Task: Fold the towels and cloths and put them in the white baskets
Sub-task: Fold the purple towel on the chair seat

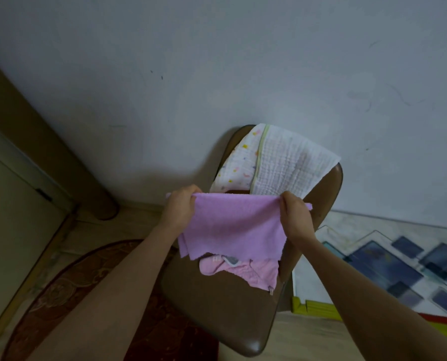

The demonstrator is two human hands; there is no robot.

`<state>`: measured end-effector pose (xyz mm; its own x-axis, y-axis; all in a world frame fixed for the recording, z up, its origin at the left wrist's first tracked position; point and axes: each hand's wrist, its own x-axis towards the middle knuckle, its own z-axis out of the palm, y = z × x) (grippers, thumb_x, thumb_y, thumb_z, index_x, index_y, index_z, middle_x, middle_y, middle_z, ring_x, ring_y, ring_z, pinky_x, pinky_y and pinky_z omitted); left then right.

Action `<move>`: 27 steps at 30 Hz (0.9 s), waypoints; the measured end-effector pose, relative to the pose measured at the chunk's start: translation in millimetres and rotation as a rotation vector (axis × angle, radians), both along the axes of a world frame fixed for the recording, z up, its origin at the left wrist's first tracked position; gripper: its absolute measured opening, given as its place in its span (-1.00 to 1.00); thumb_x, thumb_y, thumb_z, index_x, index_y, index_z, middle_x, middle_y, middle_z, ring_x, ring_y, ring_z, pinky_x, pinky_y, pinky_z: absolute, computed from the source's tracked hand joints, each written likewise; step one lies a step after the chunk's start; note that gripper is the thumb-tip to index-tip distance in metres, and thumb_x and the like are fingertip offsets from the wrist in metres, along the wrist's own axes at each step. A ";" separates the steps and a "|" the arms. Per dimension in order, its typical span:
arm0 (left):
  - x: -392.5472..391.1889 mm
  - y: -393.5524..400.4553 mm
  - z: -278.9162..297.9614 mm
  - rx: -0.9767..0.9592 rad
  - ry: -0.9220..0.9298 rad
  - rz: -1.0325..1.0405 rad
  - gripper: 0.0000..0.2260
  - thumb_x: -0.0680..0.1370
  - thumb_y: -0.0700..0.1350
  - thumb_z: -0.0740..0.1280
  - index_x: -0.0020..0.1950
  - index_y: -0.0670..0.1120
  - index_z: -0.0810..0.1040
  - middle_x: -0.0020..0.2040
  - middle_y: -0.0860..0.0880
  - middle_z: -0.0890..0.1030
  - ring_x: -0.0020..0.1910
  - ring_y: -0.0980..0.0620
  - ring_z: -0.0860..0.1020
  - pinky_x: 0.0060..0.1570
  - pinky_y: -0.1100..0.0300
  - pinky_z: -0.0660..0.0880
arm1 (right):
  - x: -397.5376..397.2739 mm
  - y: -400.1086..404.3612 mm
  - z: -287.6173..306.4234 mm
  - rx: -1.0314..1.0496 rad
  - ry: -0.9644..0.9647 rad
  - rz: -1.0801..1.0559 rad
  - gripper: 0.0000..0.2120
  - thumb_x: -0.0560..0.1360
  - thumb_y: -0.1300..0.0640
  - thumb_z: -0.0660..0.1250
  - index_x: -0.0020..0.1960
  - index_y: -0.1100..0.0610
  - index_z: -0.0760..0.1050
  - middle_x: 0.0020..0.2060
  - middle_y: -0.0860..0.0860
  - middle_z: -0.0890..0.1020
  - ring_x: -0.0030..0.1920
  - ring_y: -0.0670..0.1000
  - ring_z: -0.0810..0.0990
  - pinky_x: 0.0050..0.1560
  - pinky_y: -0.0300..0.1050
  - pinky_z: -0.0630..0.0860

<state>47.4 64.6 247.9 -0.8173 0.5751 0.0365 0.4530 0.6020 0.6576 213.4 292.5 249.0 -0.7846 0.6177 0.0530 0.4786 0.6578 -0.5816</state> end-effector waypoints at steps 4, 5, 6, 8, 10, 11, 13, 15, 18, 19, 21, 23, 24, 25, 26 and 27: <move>-10.1 -2.2 9.6 0.009 0.020 0.000 -0.84 0.60 -0.26 0.22 0.01 -0.16 0.59 -0.12 -0.11 0.64 -0.14 -0.07 0.58 -0.15 0.06 0.51 | -14.3 3.4 7.6 0.051 0.041 0.000 -0.80 0.65 0.16 0.08 -0.14 0.12 0.35 -0.19 0.03 0.49 -0.15 0.05 0.44 -0.17 -0.08 0.30; -9.1 -3.9 10.0 0.021 0.013 0.000 -0.86 0.60 -0.24 0.23 0.02 -0.17 0.59 -0.12 -0.11 0.64 -0.13 -0.06 0.58 -0.15 0.06 0.53 | -13.8 1.6 7.2 0.063 0.063 0.005 -0.81 0.65 0.16 0.10 -0.13 0.12 0.37 -0.18 0.03 0.49 -0.14 0.04 0.44 -0.16 -0.08 0.30; -7.2 -6.2 9.6 0.036 0.007 -0.005 -0.87 0.60 -0.23 0.24 0.03 -0.18 0.59 -0.11 -0.10 0.64 -0.12 -0.05 0.58 -0.15 0.07 0.53 | -11.9 -0.8 5.6 0.070 0.092 0.006 -0.82 0.64 0.18 0.12 -0.10 0.14 0.41 -0.16 0.03 0.49 -0.13 0.03 0.43 -0.15 -0.08 0.31; -0.4 -12.1 6.9 0.063 -0.009 -0.031 -0.89 0.59 -0.23 0.28 0.02 -0.18 0.59 -0.11 -0.07 0.62 -0.11 0.00 0.57 -0.19 0.25 0.45 | -4.3 -6.6 0.4 0.076 0.150 -0.001 -0.85 0.62 0.23 0.15 -0.06 0.21 0.47 -0.11 0.07 0.51 -0.09 0.02 0.43 -0.11 -0.11 0.31; 9.2 -20.8 -3.8 0.050 -0.007 -0.088 -0.90 0.58 -0.24 0.30 0.02 -0.16 0.61 -0.12 -0.05 0.61 -0.11 0.02 0.57 -0.20 0.37 0.38 | 9.7 -12.1 -12.4 0.091 0.156 -0.001 -0.86 0.60 0.27 0.18 -0.06 0.24 0.49 -0.10 0.12 0.53 -0.09 0.06 0.47 -0.10 -0.15 0.30; 15.0 -26.7 -15.1 0.034 -0.003 -0.117 -0.89 0.57 -0.26 0.31 0.03 -0.17 0.62 -0.11 -0.07 0.63 -0.11 0.01 0.57 -0.19 0.35 0.36 | 18.9 -15.1 -23.9 0.101 0.131 0.010 -0.86 0.58 0.27 0.18 -0.06 0.25 0.50 -0.10 0.14 0.55 -0.08 0.10 0.50 -0.10 -0.15 0.32; 29.3 -39.6 -41.7 -0.014 -0.041 -0.151 -0.88 0.55 -0.27 0.32 0.04 -0.21 0.63 -0.08 -0.10 0.63 -0.10 -0.01 0.56 -0.18 0.27 0.33 | 39.5 -21.6 -51.5 0.106 0.037 0.018 -0.86 0.57 0.26 0.21 -0.05 0.26 0.54 -0.09 0.18 0.59 -0.06 0.16 0.55 -0.08 -0.09 0.40; 48.6 -52.0 -69.4 -0.070 -0.137 -0.172 -0.91 0.57 -0.24 0.31 -0.02 -0.23 0.61 -0.14 -0.09 0.58 -0.11 -0.08 0.54 -0.24 0.23 0.29 | 60.8 -31.2 -77.4 0.100 -0.095 0.021 -0.87 0.57 0.24 0.23 -0.07 0.25 0.54 -0.11 0.17 0.60 -0.05 0.19 0.55 -0.15 -0.02 0.45; 80.1 -65.2 -104.5 -0.164 -0.279 -0.210 -0.89 0.59 -0.19 0.30 -0.06 -0.18 0.60 -0.15 -0.08 0.58 -0.08 -0.11 0.55 -0.17 0.10 0.46 | 89.3 -43.9 -104.0 0.100 -0.278 0.050 -0.87 0.56 0.20 0.23 -0.10 0.20 0.52 -0.13 0.14 0.60 -0.04 0.20 0.54 -0.21 -0.01 0.45; 89.9 -69.0 -114.3 -0.195 -0.313 -0.214 -0.88 0.59 -0.18 0.30 -0.01 -0.18 0.61 -0.08 -0.11 0.61 -0.05 -0.09 0.56 -0.06 0.05 0.50 | 98.1 -47.0 -109.7 0.093 -0.339 0.066 -0.85 0.57 0.18 0.21 -0.07 0.19 0.53 -0.12 0.14 0.60 -0.03 0.20 0.54 -0.18 0.01 0.47; 108.9 -75.7 -128.8 -0.259 -0.362 -0.223 -0.84 0.60 -0.18 0.29 0.09 -0.19 0.62 0.03 -0.14 0.63 0.00 -0.05 0.55 0.06 0.06 0.49 | 114.3 -52.2 -118.4 0.056 -0.453 0.093 -0.83 0.59 0.15 0.18 -0.01 0.17 0.54 -0.10 0.15 0.60 0.02 0.21 0.51 -0.11 0.02 0.49; 125.1 -80.4 -139.2 -0.311 -0.394 -0.241 -0.83 0.61 -0.18 0.27 0.13 -0.20 0.60 0.06 -0.15 0.62 0.00 -0.02 0.52 0.05 0.13 0.45 | 128.6 -55.9 -127.2 0.012 -0.520 0.114 -0.81 0.59 0.14 0.17 0.02 0.14 0.55 -0.09 0.14 0.61 0.06 0.22 0.47 -0.10 0.01 0.47; 131.5 -81.9 -143.3 -0.327 -0.403 -0.244 -0.83 0.62 -0.17 0.27 0.12 -0.19 0.60 0.06 -0.14 0.61 -0.01 -0.01 0.51 0.04 0.13 0.45 | 134.2 -57.1 -131.2 -0.004 -0.543 0.120 -0.81 0.59 0.14 0.16 0.02 0.13 0.55 -0.09 0.13 0.62 0.08 0.22 0.46 -0.09 0.01 0.47; 137.2 -83.1 -147.5 -0.330 -0.411 -0.237 -0.83 0.62 -0.16 0.26 0.12 -0.18 0.60 0.04 -0.14 0.61 -0.01 -0.02 0.52 0.05 0.12 0.46 | 138.8 -58.1 -134.4 -0.017 -0.559 0.123 -0.80 0.59 0.14 0.16 0.02 0.12 0.55 -0.09 0.13 0.63 0.09 0.22 0.46 -0.09 0.01 0.47; 141.5 -83.9 -150.5 -0.326 -0.416 -0.225 -0.84 0.62 -0.16 0.26 0.10 -0.18 0.60 0.03 -0.13 0.61 -0.01 -0.03 0.53 0.05 0.09 0.48 | 142.3 -58.4 -138.1 -0.027 -0.561 0.123 -0.80 0.60 0.14 0.16 0.03 0.13 0.56 -0.09 0.14 0.63 0.09 0.23 0.47 -0.08 0.01 0.48; 145.0 -84.3 -153.7 -0.316 -0.416 -0.208 -0.83 0.62 -0.15 0.26 0.09 -0.18 0.60 0.01 -0.13 0.62 -0.01 -0.05 0.54 0.06 0.06 0.49 | 144.6 -58.1 -141.6 -0.037 -0.554 0.120 -0.80 0.59 0.14 0.17 0.04 0.14 0.56 -0.09 0.14 0.64 0.09 0.24 0.47 -0.07 0.02 0.48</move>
<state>192.4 -19.7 94.2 -0.5940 0.6566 -0.4648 0.3244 0.7242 0.6086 358.0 234.4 107.4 -0.7542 0.5158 -0.4063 0.6416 0.7105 -0.2890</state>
